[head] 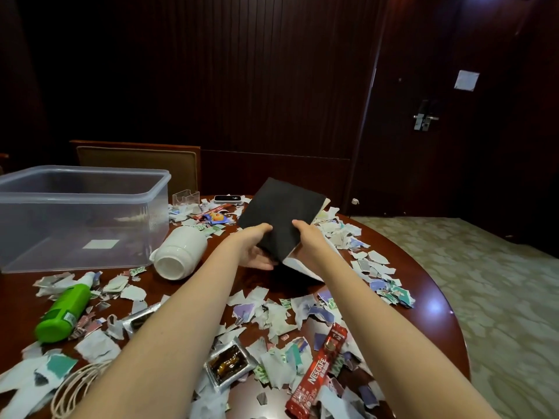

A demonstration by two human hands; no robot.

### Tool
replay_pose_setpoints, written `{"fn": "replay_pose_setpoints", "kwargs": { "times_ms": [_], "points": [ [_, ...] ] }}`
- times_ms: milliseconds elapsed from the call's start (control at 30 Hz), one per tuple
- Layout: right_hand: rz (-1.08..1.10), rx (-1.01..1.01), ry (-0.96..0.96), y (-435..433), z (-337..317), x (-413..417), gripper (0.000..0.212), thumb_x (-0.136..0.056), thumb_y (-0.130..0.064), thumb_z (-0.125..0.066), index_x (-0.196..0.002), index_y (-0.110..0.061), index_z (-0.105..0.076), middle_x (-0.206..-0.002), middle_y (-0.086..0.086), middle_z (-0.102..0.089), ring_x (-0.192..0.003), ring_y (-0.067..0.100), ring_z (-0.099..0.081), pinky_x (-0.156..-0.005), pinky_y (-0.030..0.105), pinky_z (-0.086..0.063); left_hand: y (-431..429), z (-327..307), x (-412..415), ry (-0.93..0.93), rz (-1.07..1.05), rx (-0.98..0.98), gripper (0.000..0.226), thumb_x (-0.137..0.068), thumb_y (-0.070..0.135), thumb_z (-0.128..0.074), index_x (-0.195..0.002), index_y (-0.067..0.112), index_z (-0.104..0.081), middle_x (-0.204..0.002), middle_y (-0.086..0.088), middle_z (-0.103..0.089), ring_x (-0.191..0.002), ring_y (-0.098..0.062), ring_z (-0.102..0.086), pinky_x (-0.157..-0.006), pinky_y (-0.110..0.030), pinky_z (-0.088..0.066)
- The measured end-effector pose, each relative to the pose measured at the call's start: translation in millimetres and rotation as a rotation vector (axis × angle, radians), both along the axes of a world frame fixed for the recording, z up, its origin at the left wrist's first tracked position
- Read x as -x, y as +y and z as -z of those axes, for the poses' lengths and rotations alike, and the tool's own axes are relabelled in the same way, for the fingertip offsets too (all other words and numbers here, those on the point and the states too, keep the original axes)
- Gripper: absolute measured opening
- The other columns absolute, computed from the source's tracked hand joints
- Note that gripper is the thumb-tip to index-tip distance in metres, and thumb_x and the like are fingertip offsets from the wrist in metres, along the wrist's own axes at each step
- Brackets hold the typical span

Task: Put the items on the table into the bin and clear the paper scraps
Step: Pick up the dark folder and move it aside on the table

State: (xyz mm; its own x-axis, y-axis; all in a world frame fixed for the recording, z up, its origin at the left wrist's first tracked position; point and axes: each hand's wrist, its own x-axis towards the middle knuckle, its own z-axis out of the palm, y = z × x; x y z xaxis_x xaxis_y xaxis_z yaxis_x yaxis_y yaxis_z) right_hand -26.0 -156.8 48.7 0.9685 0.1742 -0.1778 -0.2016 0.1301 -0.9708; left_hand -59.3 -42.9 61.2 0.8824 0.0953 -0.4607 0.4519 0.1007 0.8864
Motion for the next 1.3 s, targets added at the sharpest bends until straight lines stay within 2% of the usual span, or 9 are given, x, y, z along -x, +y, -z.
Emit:
{"fn": "replay_pose_setpoints", "kwargs": {
  "times_ms": [133, 300, 533, 667, 900, 1000, 1133, 1200, 1300],
  "points": [
    [-0.004, -0.174, -0.014, 1.1, -8.7, 3.2, 0.032, -0.097, -0.013, -0.042, -0.126, -0.002, -0.046, -0.096, 0.012, -0.057, -0.080, 0.021, -0.057, -0.065, 0.037, -0.048, -10.0, -3.9, 0.0, -0.092, -0.064, 0.244, 0.035, -0.094, 0.032, -0.053, -0.118, 0.009, -0.046, -0.098, -0.013, -0.059, -0.102, -0.027, -0.060, -0.081, -0.039, -0.049],
    [-0.098, -0.313, 0.033, -6.9, -13.6, 10.5, 0.021, -0.090, 0.008, -0.038, -0.106, -0.001, -0.049, -0.090, 0.013, -0.056, -0.081, 0.025, -0.057, -0.076, 0.041, -0.049, -15.4, 2.5, -6.7, -0.177, -0.174, 0.380, 0.037, -0.094, 0.025, -0.053, -0.127, 0.008, -0.049, -0.123, -0.012, -0.059, -0.117, -0.028, -0.056, -0.081, -0.037, -0.048],
    [-0.151, -0.148, 0.092, -19.8, -16.2, 19.1, 0.016, -0.089, 0.011, -0.043, -0.088, -0.003, -0.051, -0.085, 0.011, -0.056, -0.076, 0.021, -0.059, -0.068, 0.032, -0.057, -16.6, 5.8, -9.2, -0.190, -0.291, 0.429, 0.040, -0.094, 0.014, -0.053, -0.132, 0.003, -0.044, -0.133, -0.016, -0.053, -0.121, -0.031, -0.053, -0.094, -0.042, -0.046],
    [0.155, 0.072, 0.086, -37.3, -6.1, 2.0, 0.027, -0.081, -0.002, -0.063, -0.107, -0.002, -0.054, -0.093, 0.013, -0.061, -0.076, 0.021, -0.061, -0.048, 0.025, -0.054, -20.0, 5.0, -14.3, -0.234, -0.307, 0.323, 0.043, -0.092, 0.007, -0.055, -0.133, 0.003, -0.043, -0.135, -0.014, -0.052, -0.122, -0.030, -0.052, -0.091, -0.039, -0.045],
    [0.219, 0.396, 0.115, -86.9, 5.2, -14.6, 0.073, -0.077, -0.034, -0.072, -0.136, -0.007, -0.039, -0.133, 0.015, -0.047, -0.116, 0.031, -0.052, -0.094, 0.040, -0.048, -50.1, -0.7, -20.1, -0.256, -0.145, 0.116, 0.038, -0.093, 0.005, -0.053, -0.130, -0.001, -0.046, -0.130, -0.014, -0.056, -0.114, -0.030, -0.056, -0.086, -0.039, -0.045],
    [0.135, 0.280, 0.236, -107.2, 13.6, -11.4, 0.059, -0.080, -0.029, -0.070, -0.129, -0.009, -0.045, -0.123, 0.015, -0.053, -0.104, 0.029, -0.057, -0.073, 0.033, -0.054, -73.1, -6.3, -22.2, -0.279, -0.020, 0.020, 0.034, -0.099, 0.009, -0.042, -0.132, 0.000, -0.044, -0.109, -0.013, -0.060, -0.094, -0.024, -0.057, -0.080, -0.036, -0.047],
    [0.140, 0.058, 0.237, -137.9, 25.2, -5.1, 0.005, -0.090, -0.013, -0.057, -0.094, -0.010, -0.057, -0.081, 0.003, -0.057, -0.064, 0.012, -0.055, -0.043, 0.018, -0.044, -91.8, -16.6, -30.2, -0.295, 0.050, -0.147, 0.033, -0.100, 0.011, -0.036, -0.130, 0.001, -0.044, -0.100, -0.011, -0.057, -0.086, -0.024, -0.057, -0.069, -0.034, -0.049],
    [0.138, -0.027, 0.223, -152.8, 23.8, -2.3, 0.006, -0.089, -0.014, -0.059, -0.085, -0.012, -0.056, -0.078, -0.001, -0.056, -0.054, 0.007, -0.058, -0.036, 0.013, -0.042, -102.0, -18.8, -34.0, -0.296, 0.082, -0.187, 0.029, -0.101, 0.012, -0.034, -0.126, 0.004, -0.046, -0.111, -0.009, -0.058, -0.088, -0.024, -0.058, -0.071, -0.031, -0.049],
    [0.095, -0.006, 0.226, -171.1, 20.5, -1.8, 0.007, -0.092, -0.019, -0.057, -0.088, -0.013, -0.056, -0.079, -0.001, -0.056, -0.039, 0.003, -0.058, -0.031, 0.011, -0.039, -121.3, -15.8, -36.1, -0.293, 0.101, -0.167, 0.022, -0.102, 0.011, -0.030, -0.113, 0.006, -0.049, -0.089, -0.009, -0.057, -0.069, -0.020, -0.051, -0.057, -0.025, -0.041]
  ]
}}
